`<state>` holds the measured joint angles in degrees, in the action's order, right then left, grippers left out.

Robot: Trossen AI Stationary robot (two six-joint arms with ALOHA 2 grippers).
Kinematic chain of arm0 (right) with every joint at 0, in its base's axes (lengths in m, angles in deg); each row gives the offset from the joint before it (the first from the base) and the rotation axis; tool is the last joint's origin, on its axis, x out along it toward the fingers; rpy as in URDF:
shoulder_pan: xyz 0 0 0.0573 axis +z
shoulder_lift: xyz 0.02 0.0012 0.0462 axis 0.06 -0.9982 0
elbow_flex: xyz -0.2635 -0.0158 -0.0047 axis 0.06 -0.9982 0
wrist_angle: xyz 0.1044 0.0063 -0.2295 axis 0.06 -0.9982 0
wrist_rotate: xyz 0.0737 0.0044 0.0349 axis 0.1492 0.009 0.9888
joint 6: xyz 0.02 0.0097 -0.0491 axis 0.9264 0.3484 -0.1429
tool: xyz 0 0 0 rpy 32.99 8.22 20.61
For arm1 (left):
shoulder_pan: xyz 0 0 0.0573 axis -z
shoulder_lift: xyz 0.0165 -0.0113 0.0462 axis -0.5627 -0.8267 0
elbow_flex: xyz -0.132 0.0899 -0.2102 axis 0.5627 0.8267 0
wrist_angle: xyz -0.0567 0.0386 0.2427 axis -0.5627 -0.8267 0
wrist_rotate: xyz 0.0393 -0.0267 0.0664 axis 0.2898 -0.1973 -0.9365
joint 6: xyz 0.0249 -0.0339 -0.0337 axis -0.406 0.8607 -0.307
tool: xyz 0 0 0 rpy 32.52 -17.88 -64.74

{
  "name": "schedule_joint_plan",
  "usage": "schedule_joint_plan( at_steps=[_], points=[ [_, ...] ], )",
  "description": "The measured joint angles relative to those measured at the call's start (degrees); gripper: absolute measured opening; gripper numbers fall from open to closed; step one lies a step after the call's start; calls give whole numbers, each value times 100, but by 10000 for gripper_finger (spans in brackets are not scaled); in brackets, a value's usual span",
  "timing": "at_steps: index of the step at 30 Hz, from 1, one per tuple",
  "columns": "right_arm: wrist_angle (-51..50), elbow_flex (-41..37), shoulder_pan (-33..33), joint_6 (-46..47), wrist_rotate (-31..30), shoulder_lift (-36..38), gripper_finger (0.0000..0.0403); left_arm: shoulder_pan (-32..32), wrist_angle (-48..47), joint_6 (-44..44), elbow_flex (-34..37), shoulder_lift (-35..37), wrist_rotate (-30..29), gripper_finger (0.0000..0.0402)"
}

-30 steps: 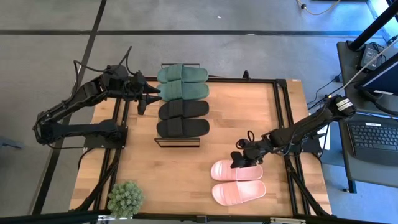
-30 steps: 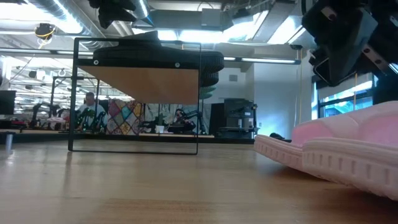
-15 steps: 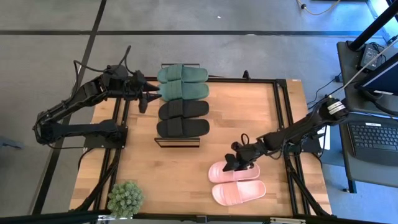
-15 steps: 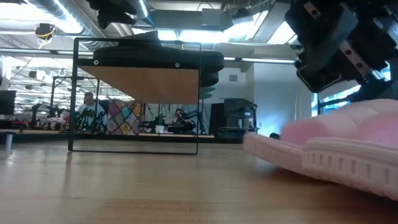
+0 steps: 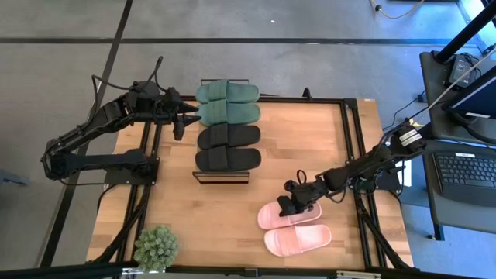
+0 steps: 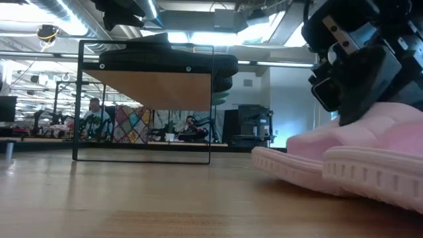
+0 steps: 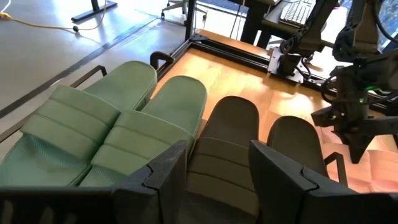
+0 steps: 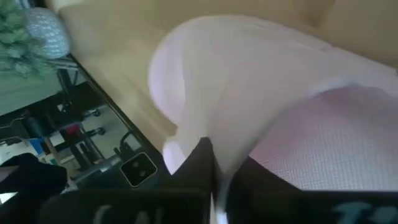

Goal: Pick and place slides into the shelf
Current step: Put the right pink slipper underneath the shelf

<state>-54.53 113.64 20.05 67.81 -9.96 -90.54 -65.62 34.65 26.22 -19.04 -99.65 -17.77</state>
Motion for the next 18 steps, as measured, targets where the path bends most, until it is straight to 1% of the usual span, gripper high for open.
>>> schedule_joint_plan(
  at_steps=[5,9,15,18],
  points=[
    [-48,-2,-15,-219,-221,236,17,0,4,-3,0,0,-10,165],
    [-310,-2,-44,-375,-490,662,12,0,4,-3,0,0,-113,165],
    [-1926,-2,-334,-581,-736,1606,12,2,4,-3,0,0,-118,165],
    [-2475,-2,-565,-772,-886,2090,12,2,4,-3,0,0,-118,165]
  ],
)
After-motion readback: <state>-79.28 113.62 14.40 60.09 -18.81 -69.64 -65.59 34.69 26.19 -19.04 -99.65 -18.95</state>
